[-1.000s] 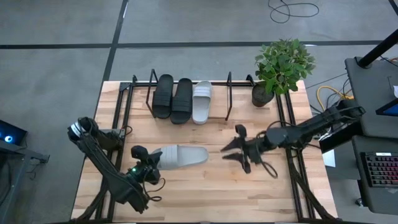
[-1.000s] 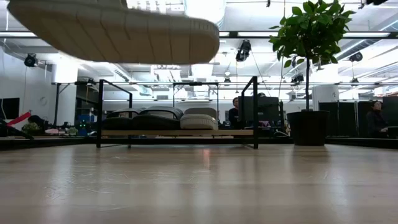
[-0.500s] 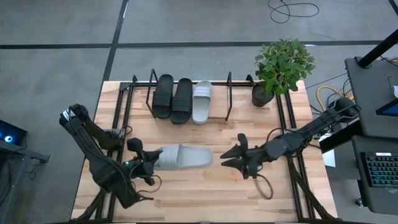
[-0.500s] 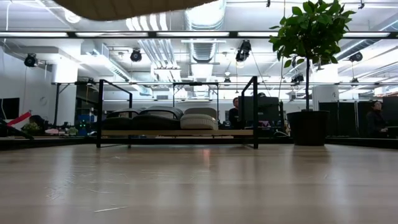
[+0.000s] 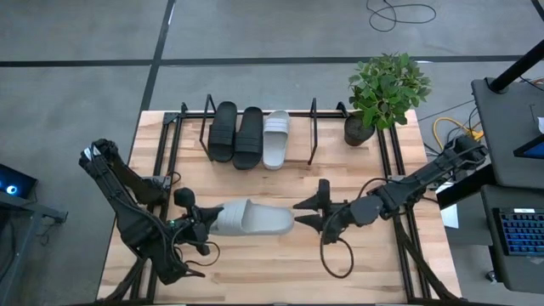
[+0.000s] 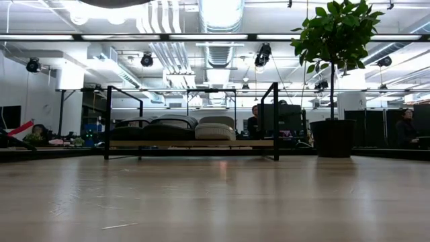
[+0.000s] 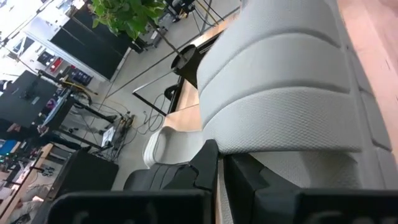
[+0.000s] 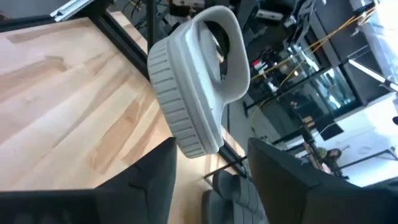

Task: Pick and place slides into the shelf
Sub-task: Put the gray slipper on the shelf

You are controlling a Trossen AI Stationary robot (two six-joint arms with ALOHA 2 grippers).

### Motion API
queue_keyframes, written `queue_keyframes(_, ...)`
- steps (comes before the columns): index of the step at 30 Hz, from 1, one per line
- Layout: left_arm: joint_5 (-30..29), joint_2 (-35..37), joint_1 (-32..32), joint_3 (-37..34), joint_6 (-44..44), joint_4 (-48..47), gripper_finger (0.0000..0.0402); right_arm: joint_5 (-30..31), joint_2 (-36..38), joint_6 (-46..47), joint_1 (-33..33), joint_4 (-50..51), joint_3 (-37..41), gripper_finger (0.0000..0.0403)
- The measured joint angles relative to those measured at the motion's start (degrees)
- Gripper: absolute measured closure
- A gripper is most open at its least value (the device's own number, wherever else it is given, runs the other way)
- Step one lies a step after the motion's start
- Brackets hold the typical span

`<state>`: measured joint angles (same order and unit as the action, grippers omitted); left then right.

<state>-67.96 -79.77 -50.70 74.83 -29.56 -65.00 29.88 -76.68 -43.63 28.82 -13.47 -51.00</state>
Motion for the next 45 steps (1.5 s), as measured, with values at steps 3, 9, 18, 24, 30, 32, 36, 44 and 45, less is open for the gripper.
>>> queue_keyframes(3,0.02,0.00,-0.01,0.00,0.02,-0.03,0.0401,-0.03,-0.90,0.78,0.04,0.47,-0.53,0.0201)
queue_keyframes(9,-0.23,0.07,0.11,-0.12,0.02,-0.02,0.0401,-0.19,-2.63,-0.03,0.58,1.37,-1.70,0.0187)
queue_keyframes(18,-0.47,0.03,0.25,-0.15,0.00,0.11,0.0401,-4.20,-2.97,-1.30,0.85,0.31,-2.30,0.0187)
queue_keyframes(24,-1.16,0.00,0.37,-0.20,0.02,0.88,0.0401,-7.36,-4.36,-1.97,0.81,-3.19,-2.30,0.0188)
queue_keyframes(30,-1.00,0.00,0.39,-0.17,0.27,2.93,0.0401,-7.35,-5.89,-4.64,0.69,-5.94,-2.30,0.0188)
queue_keyframes(32,-1.00,-0.01,0.38,-0.18,0.44,3.55,0.0401,-7.39,-6.00,-4.87,0.44,-6.58,-2.31,0.0188)
queue_keyframes(36,-0.91,-0.02,0.39,-0.19,0.60,4.14,0.0401,-7.37,-6.01,-4.56,-0.49,-6.65,-2.30,0.0188)
queue_keyframes(44,-0.29,-0.02,0.46,-0.17,4.89,8.01,0.0401,-8.03,-6.01,-4.38,-1.20,-8.02,-2.30,0.0188)
queue_keyframes(45,-0.29,-0.02,0.50,-0.17,4.90,7.99,0.0401,-8.11,-6.01,-4.36,-1.20,-8.33,-2.30,0.0188)
